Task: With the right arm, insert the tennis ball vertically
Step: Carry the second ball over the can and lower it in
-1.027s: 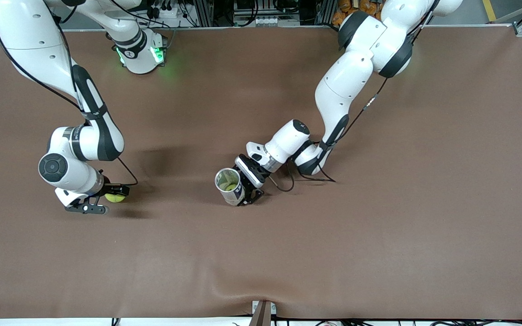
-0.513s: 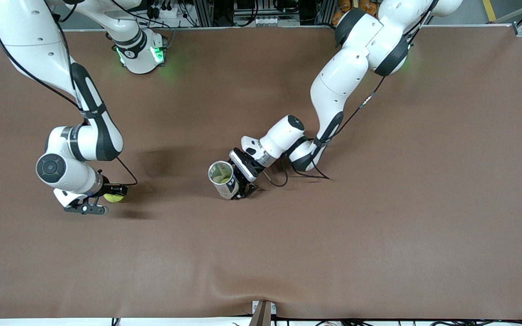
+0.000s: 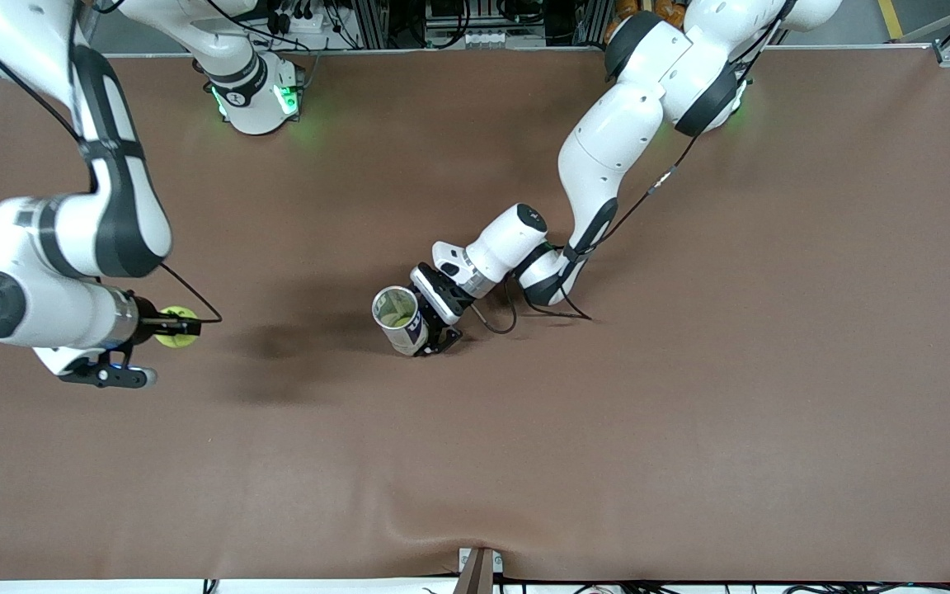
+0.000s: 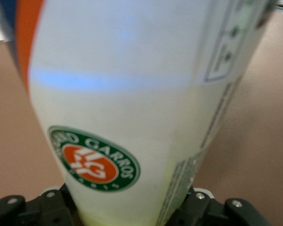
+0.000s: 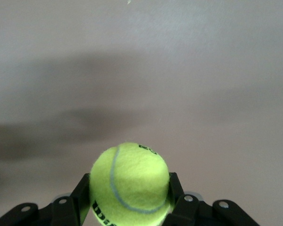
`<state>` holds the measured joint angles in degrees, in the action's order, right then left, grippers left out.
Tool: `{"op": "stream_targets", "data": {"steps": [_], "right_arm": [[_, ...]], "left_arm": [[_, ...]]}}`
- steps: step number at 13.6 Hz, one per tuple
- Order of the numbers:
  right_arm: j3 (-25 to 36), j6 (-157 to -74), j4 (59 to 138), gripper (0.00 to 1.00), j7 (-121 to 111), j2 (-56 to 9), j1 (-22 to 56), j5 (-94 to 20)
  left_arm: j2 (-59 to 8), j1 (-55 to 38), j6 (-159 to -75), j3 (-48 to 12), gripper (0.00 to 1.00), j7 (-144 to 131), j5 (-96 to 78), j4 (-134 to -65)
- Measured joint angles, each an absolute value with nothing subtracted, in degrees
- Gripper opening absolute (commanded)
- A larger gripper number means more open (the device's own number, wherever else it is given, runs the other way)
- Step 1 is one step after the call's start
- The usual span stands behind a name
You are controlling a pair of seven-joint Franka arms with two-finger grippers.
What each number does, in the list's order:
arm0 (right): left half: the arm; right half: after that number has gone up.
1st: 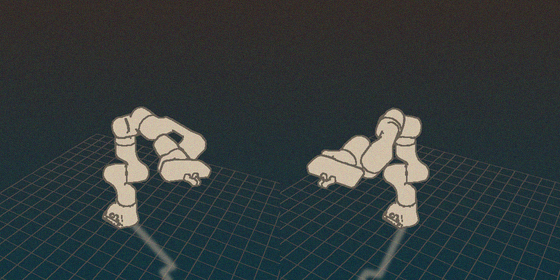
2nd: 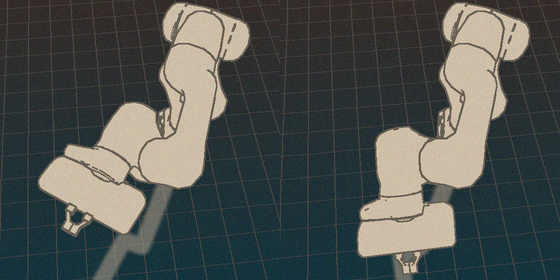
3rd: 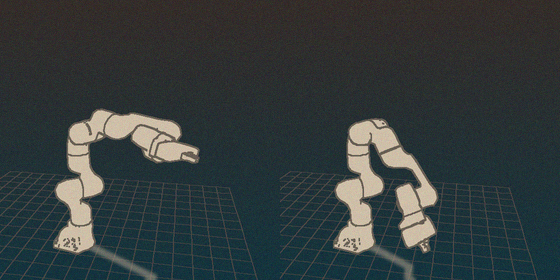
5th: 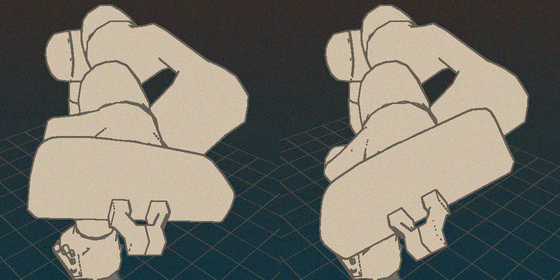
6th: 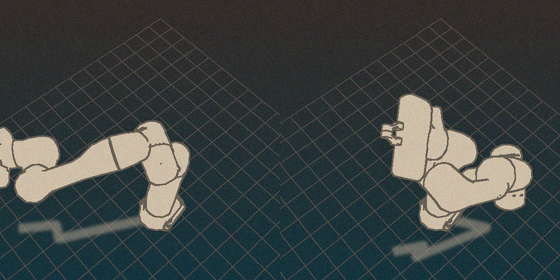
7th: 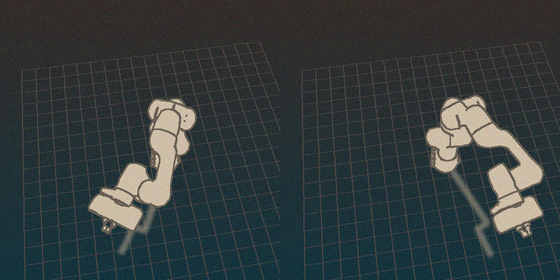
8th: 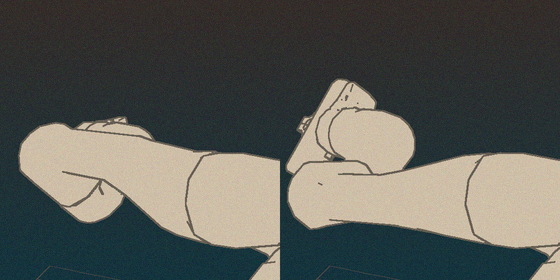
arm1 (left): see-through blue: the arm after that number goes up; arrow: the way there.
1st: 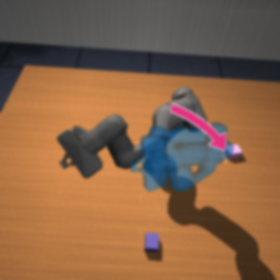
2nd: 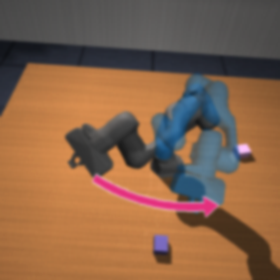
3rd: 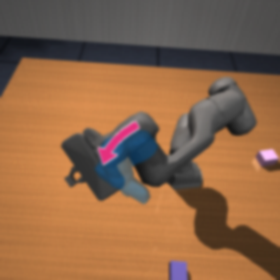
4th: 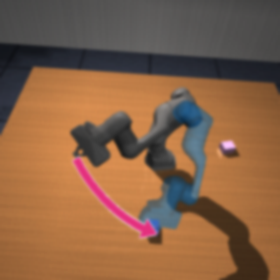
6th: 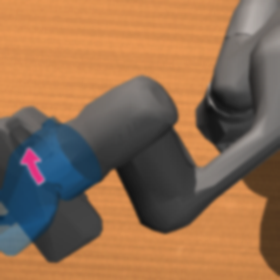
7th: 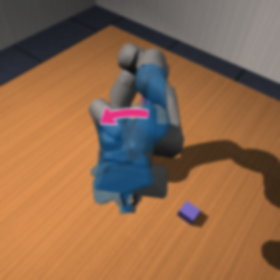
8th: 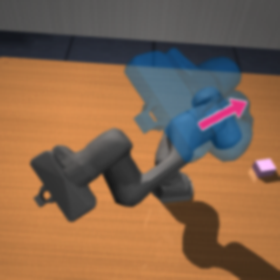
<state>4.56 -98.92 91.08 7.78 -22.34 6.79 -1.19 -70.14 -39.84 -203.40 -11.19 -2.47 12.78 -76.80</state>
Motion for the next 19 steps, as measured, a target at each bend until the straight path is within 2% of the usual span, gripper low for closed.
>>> {"op": "stream_targets", "data": {"steps": [4, 9, 14, 19], "right_arm": [[4.4, -89.2, 85.6, 0.00, 12.4, -20.9, 9.6, -4.8], [4.1, -87.5, 84.7, 0.00, 27.0, -19.5, 18.7, -8.5], [4.1, -89.5, 82.5, 0.00, 39.6, -19.5, 25.7, -10.6], [4.1, -100.5, 82.3, 0.00, 53.7, -21.2, 32.4, -10.8]], "left_arm": [[-70.1, -39.8, -203.4, -11.2, 0.82, -2.4, 12.8, -76.8], [-70.1, -39.8, -203.4, -11.1, 0.84, -2.3, 12.8, -76.9], [-70.2, -39.3, -203.4, -10.7, 0.84, -2.1, 12.8, -77.2], [-70.2, -39.1, -203.4, -10.7, 0.84, -2.0, 12.8, -77.2]]}}
